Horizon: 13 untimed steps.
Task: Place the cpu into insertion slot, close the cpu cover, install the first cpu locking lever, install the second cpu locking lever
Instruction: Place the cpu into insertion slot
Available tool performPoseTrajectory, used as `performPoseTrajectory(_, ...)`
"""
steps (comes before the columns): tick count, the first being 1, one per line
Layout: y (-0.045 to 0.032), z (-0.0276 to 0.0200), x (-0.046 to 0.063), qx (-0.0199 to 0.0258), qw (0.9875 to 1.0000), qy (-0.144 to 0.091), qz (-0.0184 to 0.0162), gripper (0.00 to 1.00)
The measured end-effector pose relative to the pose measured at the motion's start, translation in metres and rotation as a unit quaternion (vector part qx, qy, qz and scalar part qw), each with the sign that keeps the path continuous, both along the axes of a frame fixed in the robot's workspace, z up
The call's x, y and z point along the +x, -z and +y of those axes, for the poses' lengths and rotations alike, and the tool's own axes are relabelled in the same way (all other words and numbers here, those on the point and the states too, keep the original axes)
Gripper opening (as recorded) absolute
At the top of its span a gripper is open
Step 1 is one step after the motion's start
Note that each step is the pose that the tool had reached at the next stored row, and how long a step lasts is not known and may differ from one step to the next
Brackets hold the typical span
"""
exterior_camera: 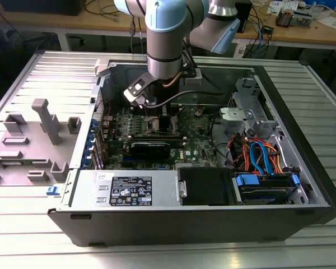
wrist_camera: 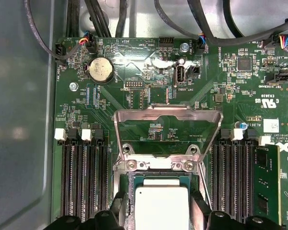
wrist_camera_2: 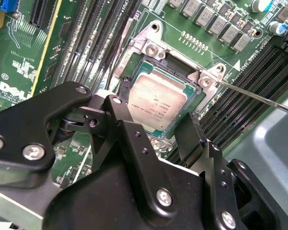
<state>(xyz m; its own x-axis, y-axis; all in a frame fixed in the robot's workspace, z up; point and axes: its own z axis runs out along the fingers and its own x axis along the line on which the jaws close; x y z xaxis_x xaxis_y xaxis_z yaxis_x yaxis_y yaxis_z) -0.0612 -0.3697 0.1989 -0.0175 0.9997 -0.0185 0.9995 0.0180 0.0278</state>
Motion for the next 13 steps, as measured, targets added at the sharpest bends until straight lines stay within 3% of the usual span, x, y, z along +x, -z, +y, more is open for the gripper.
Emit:
performPoseTrajectory(2, -0.0002, -0.0006, 0.0000, 0.0000, 1.0000, -0.001, 0.0000, 0.64)
performPoseTrajectory(9, -0.0007, -0.0007, 0.0000, -0.0069, 1.0000, -0.001, 0.0000, 0.64)
performPoseTrajectory(11, -0.0007, -0.0006, -0.0001, -0.0072, 1.0000, -0.001, 0.0001, 0.56)
performPoseTrajectory(13, -0.0007, -0.0006, 0.0000, -0.0074, 1.0000, -0.001, 0.0000, 0.55)
